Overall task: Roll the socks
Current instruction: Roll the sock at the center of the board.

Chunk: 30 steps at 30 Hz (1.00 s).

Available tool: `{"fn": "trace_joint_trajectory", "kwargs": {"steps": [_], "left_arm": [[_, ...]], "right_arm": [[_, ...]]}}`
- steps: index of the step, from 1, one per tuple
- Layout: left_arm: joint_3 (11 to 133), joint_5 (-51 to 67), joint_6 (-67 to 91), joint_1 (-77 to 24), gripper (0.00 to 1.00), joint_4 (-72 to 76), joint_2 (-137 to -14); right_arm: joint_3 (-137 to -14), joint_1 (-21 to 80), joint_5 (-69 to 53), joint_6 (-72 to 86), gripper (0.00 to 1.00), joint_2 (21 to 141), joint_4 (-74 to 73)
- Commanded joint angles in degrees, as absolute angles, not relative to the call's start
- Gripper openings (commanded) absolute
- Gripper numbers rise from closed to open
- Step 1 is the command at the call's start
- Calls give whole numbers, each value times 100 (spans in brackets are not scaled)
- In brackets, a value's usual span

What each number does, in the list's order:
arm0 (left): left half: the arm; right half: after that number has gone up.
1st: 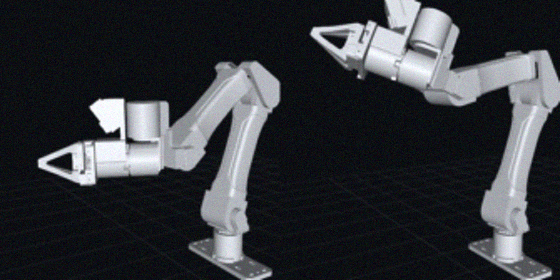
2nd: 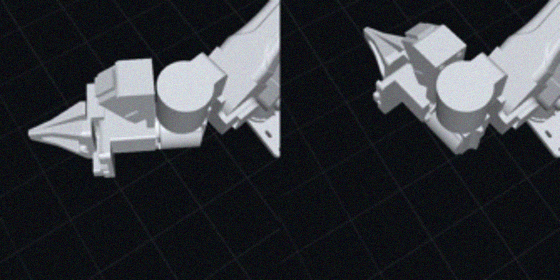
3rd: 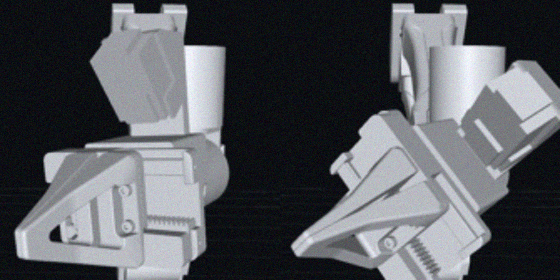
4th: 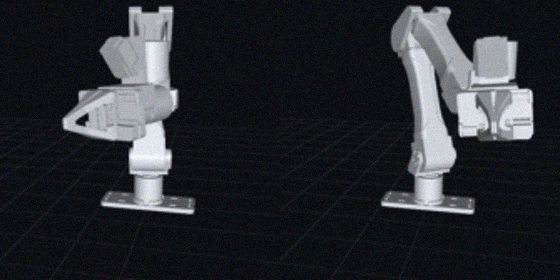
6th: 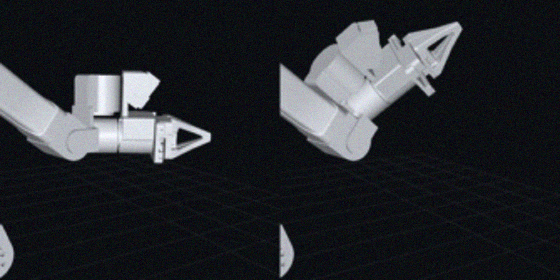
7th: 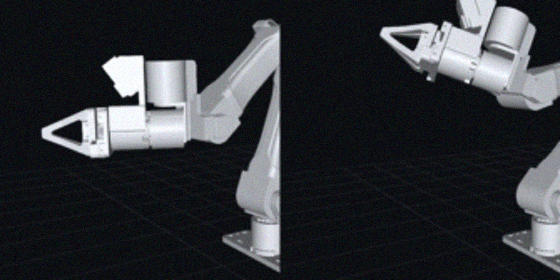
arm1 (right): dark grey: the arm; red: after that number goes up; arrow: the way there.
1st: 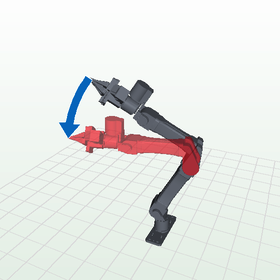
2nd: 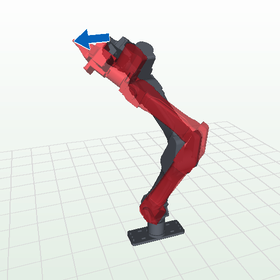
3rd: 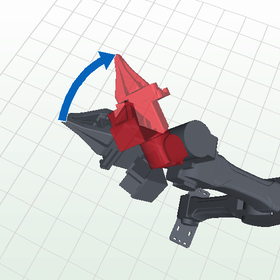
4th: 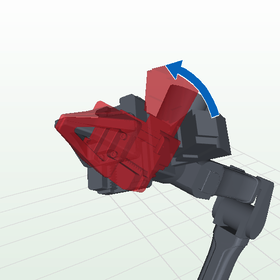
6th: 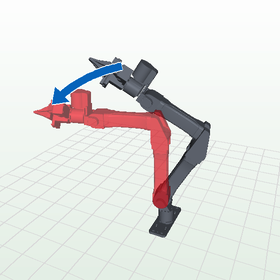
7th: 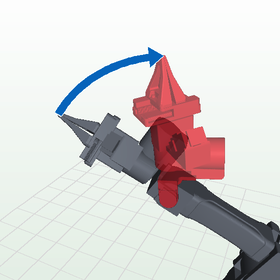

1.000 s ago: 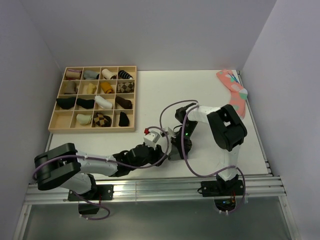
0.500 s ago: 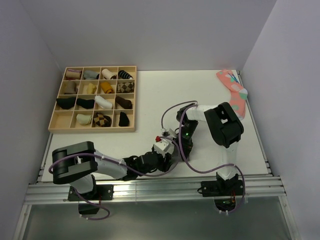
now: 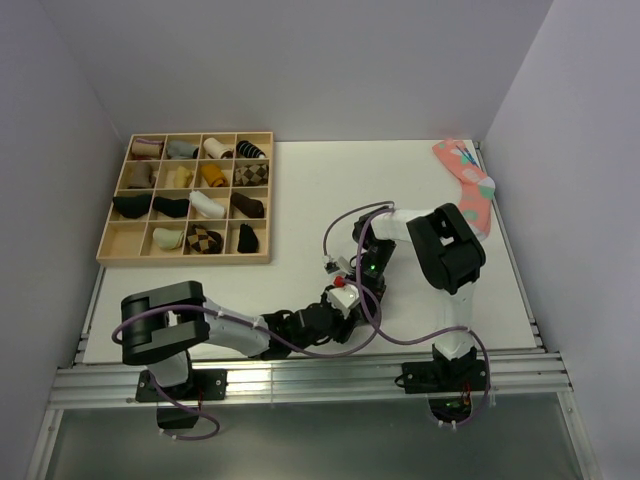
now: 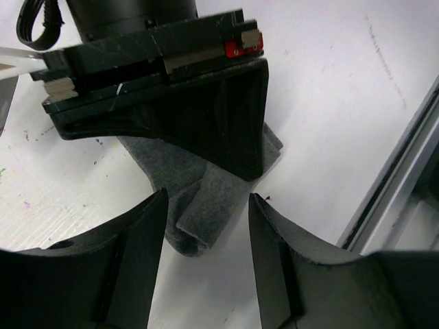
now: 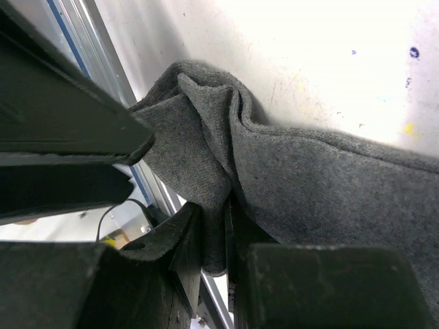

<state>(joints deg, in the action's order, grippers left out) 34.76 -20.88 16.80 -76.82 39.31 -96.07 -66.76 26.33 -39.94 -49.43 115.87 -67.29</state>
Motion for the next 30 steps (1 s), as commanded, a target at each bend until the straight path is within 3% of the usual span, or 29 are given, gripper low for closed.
{"fn": "trace_joint_trajectory", "kwargs": {"steps": [1,7,13,19,22,23,30], "left_arm": [[3700,-2083,1284,-7726,55,3902,-9729],[3770,-2136,1160,-7726,54,3955,-9887],[3893,-2136,1151,-7726,45,4086,-10134],[4008,-2092,1213,-7717,25,4061,-10327],[4034,-2004,1274,-7708,9,4017,-10362],[4034,-1934,1301,-7708,0,3964,-10371],[4315,-1600,1809,-7664,0,3077,-10547]], "right_arm": [[-6820,2566,-3718,-4904,19,11786,-6486],[-6899,2566,-3727,-4922,19,11795,-6565],[-6856,2575,-3709,-4913,19,11769,-6566],[-6750,2566,-3656,-4852,20,11716,-6460],[-6724,2558,-3647,-4843,21,11664,-6425],[-6706,2549,-3647,-4817,23,11646,-6416],[-6636,2347,-3595,-4509,42,11181,-6056]]}}
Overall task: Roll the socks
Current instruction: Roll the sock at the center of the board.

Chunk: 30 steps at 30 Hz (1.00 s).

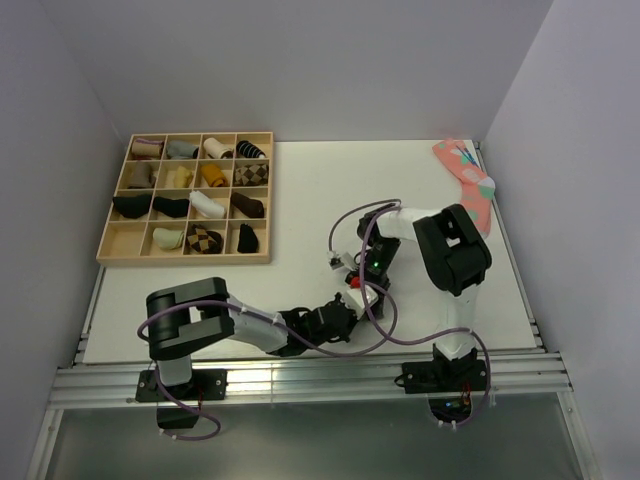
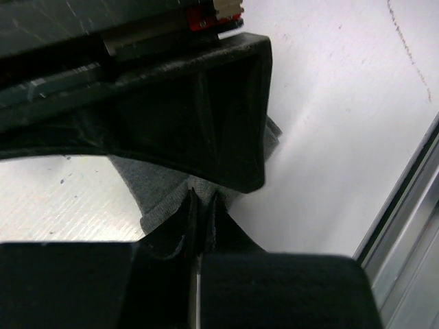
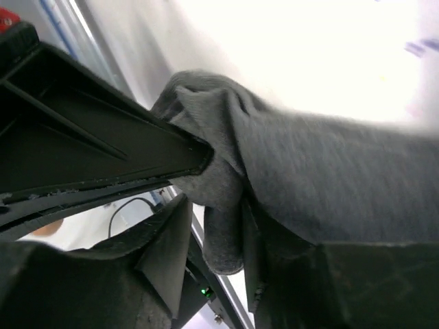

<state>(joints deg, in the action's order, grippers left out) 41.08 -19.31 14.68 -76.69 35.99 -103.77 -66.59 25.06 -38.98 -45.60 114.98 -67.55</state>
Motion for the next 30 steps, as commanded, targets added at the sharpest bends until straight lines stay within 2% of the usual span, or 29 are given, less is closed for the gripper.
{"fn": "trace_joint_trajectory", "kwargs": {"steps": [1,15,30], "left_arm": [[4342,-1617,1871,-7664,0,2972,-10556],[5079,-1486,2671,-7638,0,1012,-10679],[5677,613,3892,-6566,0,-254,-10687]], "right_arm": [[-6688,2294,-3612,-4457,42,11154,-6047],[-6707,1153,-3463,-3779,46,10161,-5546],[-6022,290,-3630,-4183,46,8983,-5274]]}}
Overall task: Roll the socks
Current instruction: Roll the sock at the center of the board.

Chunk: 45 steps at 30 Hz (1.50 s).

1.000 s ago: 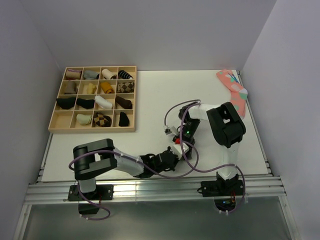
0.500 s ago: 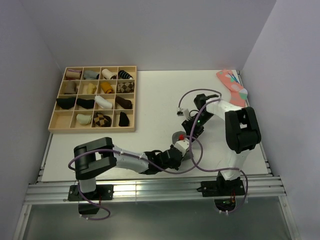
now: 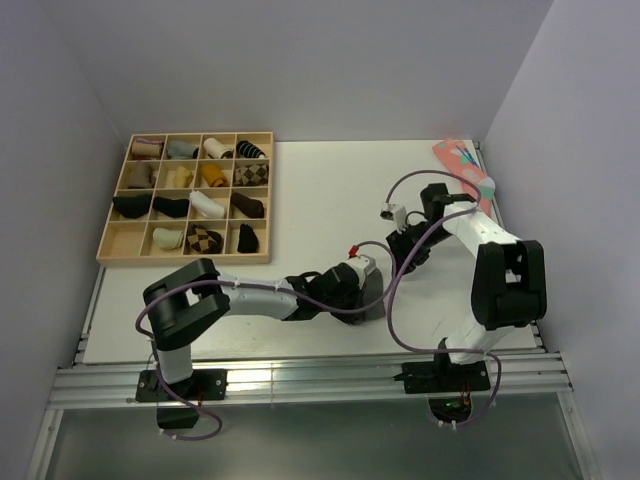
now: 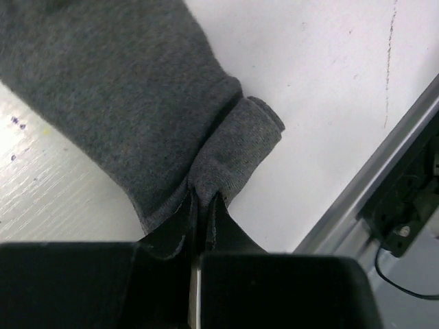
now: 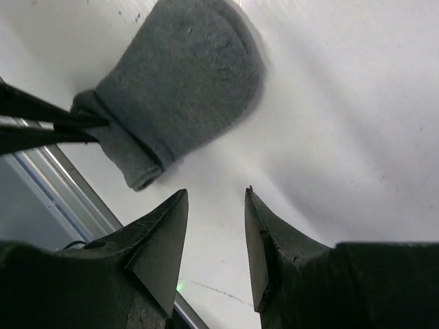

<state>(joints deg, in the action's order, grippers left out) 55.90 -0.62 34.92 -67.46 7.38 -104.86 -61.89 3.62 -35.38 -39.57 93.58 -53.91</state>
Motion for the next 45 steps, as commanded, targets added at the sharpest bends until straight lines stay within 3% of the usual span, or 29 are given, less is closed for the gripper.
{"fn": "trace_joint_trajectory", "kwargs": {"steps": [1,17,23,29,45], "left_arm": [[5695,728,3981,-6452,0,-290,-10714],[6661,2205,4430,-5845,0,-1405,-11284],[7065,2478,4412,-5722,0,-1783,-11522],[7286,2566,4412,-5713,0,-1916,-11680],[7128,2812,4596,-5669,0,-1591,-11707]], "right_arm": [[-5960,299,-3647,-4244,47,8869,-5273],[-5178,623,-4193,-6064,49,8016,-5740],[-4300,1667,-3596,-5723,49,7202,-4776],[-4114,2004,-3428,-5485,50,6865,-4492],[-3867,2768,-3322,-5160,51,7198,-3911]]}}
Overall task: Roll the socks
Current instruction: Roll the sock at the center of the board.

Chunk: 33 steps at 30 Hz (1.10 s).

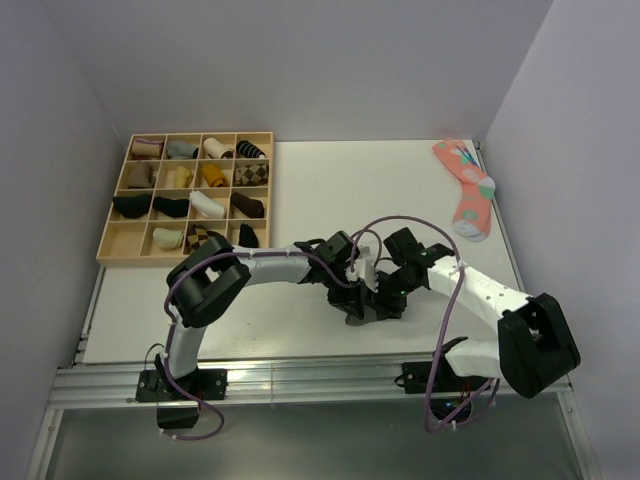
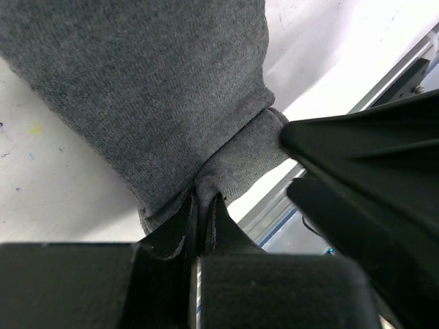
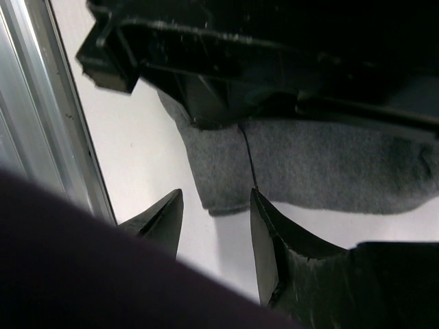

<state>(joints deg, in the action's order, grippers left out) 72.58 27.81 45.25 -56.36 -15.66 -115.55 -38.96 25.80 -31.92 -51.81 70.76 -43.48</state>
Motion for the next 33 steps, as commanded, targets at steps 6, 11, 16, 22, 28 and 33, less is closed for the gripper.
{"fn": "trace_joint_trajectory", "kwargs": {"steps": [6,11,16,22,28,33], "left_arm": [[6803,2856,4851,-5669,0,-1152,-11602],[6662,2900,4983,-5660,0,-958,-11584],[6636,2874,5080,-5616,0,-905,-11549],[6600,2883,5124,-5546,0,-879,-11540],[6627,2935,5142,-5546,0,-897,-11610],[6688,2936,5098,-5546,0,-1010,-11610]], "right_arm": [[-3736,2979,-3208,-5028,51,7470,-3648],[-3639,3032,-3032,-4975,50,7699,-3525],[-3612,3041,-2875,-4931,49,7682,-3568],[-3516,3041,-2611,-4887,50,7340,-3569],[-3612,3050,-2636,-4808,54,6979,-3542],[-3648,2997,-3005,-5018,55,6593,-3726]]}}
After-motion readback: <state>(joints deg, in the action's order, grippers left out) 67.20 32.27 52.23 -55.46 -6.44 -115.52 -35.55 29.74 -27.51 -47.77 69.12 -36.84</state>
